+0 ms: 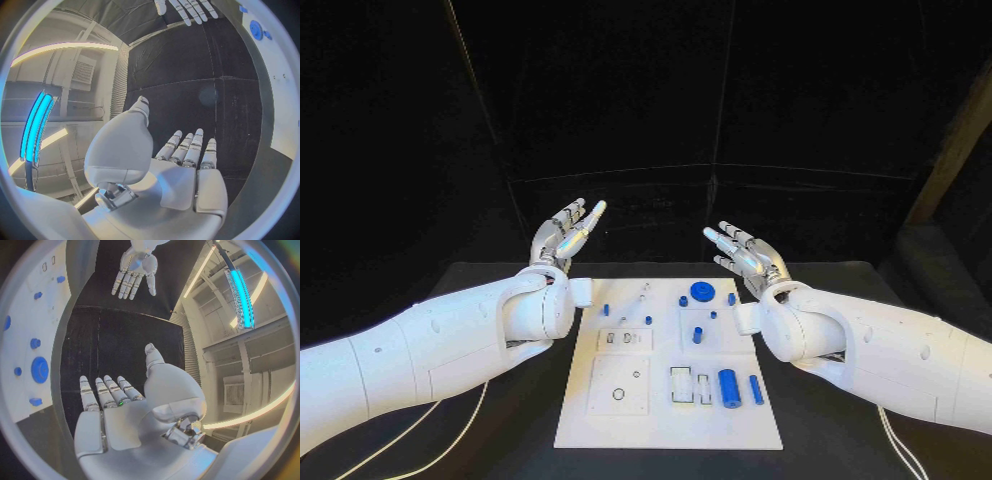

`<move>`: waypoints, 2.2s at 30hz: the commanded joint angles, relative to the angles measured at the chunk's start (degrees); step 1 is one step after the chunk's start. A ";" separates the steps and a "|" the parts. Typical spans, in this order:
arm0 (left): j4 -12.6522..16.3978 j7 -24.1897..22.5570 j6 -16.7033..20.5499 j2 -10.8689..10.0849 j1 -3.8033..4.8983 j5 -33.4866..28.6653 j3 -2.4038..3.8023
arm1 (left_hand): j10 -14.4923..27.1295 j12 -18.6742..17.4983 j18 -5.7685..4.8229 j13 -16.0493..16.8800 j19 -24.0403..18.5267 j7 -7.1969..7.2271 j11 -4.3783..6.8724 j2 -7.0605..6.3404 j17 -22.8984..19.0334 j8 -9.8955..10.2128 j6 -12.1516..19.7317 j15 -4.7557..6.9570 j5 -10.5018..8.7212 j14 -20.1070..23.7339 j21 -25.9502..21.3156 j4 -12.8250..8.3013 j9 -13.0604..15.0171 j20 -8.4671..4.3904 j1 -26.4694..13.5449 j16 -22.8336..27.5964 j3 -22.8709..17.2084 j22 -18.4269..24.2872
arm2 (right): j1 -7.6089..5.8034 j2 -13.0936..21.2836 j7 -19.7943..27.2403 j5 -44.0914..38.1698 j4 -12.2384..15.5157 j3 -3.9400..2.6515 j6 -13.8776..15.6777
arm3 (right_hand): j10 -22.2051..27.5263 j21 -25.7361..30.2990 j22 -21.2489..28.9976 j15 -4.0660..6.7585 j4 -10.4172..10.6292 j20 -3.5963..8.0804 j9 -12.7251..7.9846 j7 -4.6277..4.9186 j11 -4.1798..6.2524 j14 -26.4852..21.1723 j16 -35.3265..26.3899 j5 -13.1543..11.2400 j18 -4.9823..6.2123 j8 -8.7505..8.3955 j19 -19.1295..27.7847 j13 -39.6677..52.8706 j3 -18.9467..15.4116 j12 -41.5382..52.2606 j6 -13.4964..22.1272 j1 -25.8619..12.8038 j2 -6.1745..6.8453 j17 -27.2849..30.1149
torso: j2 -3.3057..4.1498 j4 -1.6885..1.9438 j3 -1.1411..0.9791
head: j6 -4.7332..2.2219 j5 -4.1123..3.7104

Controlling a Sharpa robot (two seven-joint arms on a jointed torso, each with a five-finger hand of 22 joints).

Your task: Assemble the parts on the task board

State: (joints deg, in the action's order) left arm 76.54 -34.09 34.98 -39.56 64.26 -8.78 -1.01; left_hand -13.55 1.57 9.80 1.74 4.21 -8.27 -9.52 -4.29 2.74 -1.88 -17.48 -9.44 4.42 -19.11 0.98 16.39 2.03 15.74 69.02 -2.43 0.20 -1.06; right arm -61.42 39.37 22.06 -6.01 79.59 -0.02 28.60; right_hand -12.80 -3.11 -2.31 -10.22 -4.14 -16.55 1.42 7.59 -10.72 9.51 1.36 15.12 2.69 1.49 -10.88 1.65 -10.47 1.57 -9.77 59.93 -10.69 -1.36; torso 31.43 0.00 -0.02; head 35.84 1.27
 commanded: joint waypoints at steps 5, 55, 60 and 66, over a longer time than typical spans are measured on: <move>-0.08 -3.05 -3.48 0.06 0.10 -2.05 -0.02 | -8.36 1.28 -0.35 0.71 5.23 -4.76 -2.68 1.42 1.54 -0.96 -5.66 -1.98 -0.03 -10.06 2.35 -0.36 0.53 1.14 1.76 -2.61 -1.12 -1.34 | -0.41 -0.92 -4.57 -5.37 -1.92 -0.11 -10.93 | -34.95 -10.93 -4.97 -1.57 -10.97 -0.03 2.89 7.19 -2.10 34.81 9.17 -3.12 5.98 5.62 -24.09 2.62 3.87 7.13 -27.16 15.89 -0.53 -3.06 | 0.01 0.00 0.00 | 0.00 0.01; 17.83 0.56 -12.55 -10.92 0.46 3.52 -0.04 | -45.42 6.91 0.71 1.95 50.28 -3.67 0.47 4.62 7.57 -4.55 -37.42 3.33 -0.37 -45.39 21.62 -11.92 1.70 -3.37 7.83 -10.53 -1.59 -8.99 | -8.77 -2.56 -29.13 -87.28 -5.18 -0.33 -18.52 | -52.41 -51.14 -24.68 10.35 -12.32 10.82 2.33 1.21 5.58 75.63 43.44 -2.11 7.83 2.19 -51.15 2.01 12.30 2.68 -48.83 14.21 7.83 -27.80 | 10.44 2.36 0.99 | -0.47 -4.54; 17.94 0.65 -12.61 -10.80 0.46 3.52 -0.04 | -45.39 6.87 0.71 1.94 50.30 -3.68 0.46 4.63 7.59 -4.53 -37.42 3.32 -0.37 -45.40 21.62 -11.94 1.70 -3.37 7.83 -10.50 -1.58 -8.98 | -8.88 -3.01 -29.41 -87.75 -5.71 -0.33 -19.38 | -52.14 -52.65 -25.55 10.33 -12.28 10.74 2.35 1.15 5.57 75.40 47.85 -2.07 7.84 2.23 -50.80 2.03 12.88 2.95 -48.55 14.13 7.78 -32.24 | 10.69 2.55 1.06 | -0.35 -4.59; 18.05 0.72 -12.64 -10.71 0.46 3.52 -0.04 | -45.35 6.82 0.71 1.94 50.33 -3.69 0.45 4.65 7.61 -4.50 -37.41 3.32 -0.37 -45.41 21.62 -11.97 1.69 -3.38 7.82 -10.46 -1.58 -8.97 | -8.92 -3.60 -29.42 -87.90 -6.50 -0.33 -20.06 | -52.29 -53.94 -26.29 10.34 -12.32 10.72 2.36 1.11 5.62 75.53 51.92 -1.93 7.86 2.24 -50.59 2.02 13.69 3.27 -48.61 14.18 7.53 -36.51 | 10.90 2.65 1.09 | -0.15 -4.58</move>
State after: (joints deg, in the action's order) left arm 94.42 -33.26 23.36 -50.34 64.63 -5.93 -1.06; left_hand -58.87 8.68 10.17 3.76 54.21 -12.07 -9.01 -0.01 10.30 -6.63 -54.59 -5.96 4.43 -64.10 22.25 4.81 3.81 12.48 77.22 -13.27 -1.36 -10.08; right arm -70.18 35.82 -6.89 -92.70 73.25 -0.29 9.99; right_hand -65.28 -56.91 -28.55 0.41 -16.42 -5.91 3.76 8.80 -5.22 83.74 52.92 13.20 9.37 3.77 -61.92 3.63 2.95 4.66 -58.71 74.70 -2.95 -37.47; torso 42.14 2.54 1.05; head 35.65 -3.32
